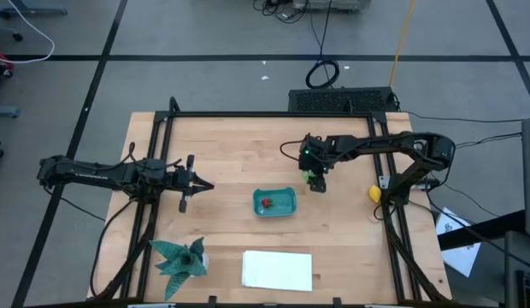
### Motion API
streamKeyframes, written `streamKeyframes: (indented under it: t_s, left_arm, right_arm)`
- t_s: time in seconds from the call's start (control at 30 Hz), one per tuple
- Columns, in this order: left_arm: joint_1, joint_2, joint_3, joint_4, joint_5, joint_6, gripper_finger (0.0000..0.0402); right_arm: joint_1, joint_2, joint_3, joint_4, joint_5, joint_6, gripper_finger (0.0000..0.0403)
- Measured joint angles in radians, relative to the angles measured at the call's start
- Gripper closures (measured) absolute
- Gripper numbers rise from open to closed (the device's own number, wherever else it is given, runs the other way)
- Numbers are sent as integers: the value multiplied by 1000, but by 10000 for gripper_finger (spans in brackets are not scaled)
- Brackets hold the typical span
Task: Pick and placing Produce into tupperware
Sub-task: Put the green cabbage into the blue bin
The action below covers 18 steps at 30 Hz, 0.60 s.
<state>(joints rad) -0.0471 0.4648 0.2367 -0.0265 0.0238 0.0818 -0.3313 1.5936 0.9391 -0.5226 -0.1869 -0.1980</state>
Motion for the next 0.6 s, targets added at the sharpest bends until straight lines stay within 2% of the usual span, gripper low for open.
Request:
streamKeyframes:
  t_s: [0.6]
  left_arm:
    - [0,0,0,0,0,0,376]
  right_arm:
    - [34,-1,199,-180,5,-27,168]
